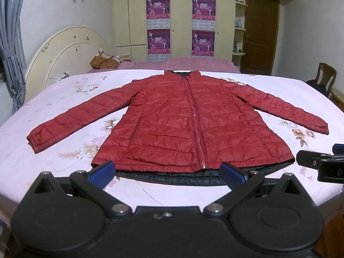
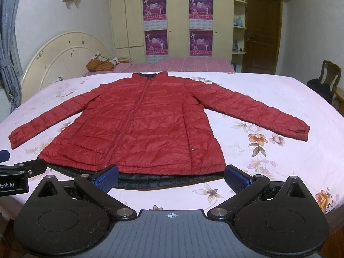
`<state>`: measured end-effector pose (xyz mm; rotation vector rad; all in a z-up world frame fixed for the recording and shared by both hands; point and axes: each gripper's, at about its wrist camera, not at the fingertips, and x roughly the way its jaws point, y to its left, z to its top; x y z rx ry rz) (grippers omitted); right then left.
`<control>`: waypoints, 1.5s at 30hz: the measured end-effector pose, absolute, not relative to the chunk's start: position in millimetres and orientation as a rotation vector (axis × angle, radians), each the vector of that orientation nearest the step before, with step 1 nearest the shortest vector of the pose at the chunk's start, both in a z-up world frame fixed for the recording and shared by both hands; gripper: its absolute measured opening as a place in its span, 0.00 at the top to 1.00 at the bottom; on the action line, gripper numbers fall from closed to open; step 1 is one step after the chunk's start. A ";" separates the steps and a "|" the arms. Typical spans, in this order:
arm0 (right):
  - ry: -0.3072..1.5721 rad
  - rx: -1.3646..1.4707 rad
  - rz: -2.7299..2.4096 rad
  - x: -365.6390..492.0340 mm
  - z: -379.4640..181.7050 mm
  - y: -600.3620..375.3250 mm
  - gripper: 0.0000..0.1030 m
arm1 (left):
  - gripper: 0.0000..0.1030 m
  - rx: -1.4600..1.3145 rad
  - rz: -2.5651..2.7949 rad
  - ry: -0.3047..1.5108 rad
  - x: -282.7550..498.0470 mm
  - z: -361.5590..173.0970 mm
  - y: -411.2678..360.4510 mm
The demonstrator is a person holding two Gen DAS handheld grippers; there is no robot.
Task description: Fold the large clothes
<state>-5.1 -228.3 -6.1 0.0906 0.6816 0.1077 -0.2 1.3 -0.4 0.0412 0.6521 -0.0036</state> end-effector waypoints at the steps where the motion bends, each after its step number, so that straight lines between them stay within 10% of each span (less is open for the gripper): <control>1: 0.681 0.090 0.107 -4.7 -6.0 -228.3 0.00 | 0.00 0.041 -0.004 0.652 -0.6 -0.2 1.6; 45: 0.691 0.152 -0.109 89.7 -14.4 -277.7 0.00 | 0.00 -0.092 -0.140 0.708 116.1 -13.0 12.0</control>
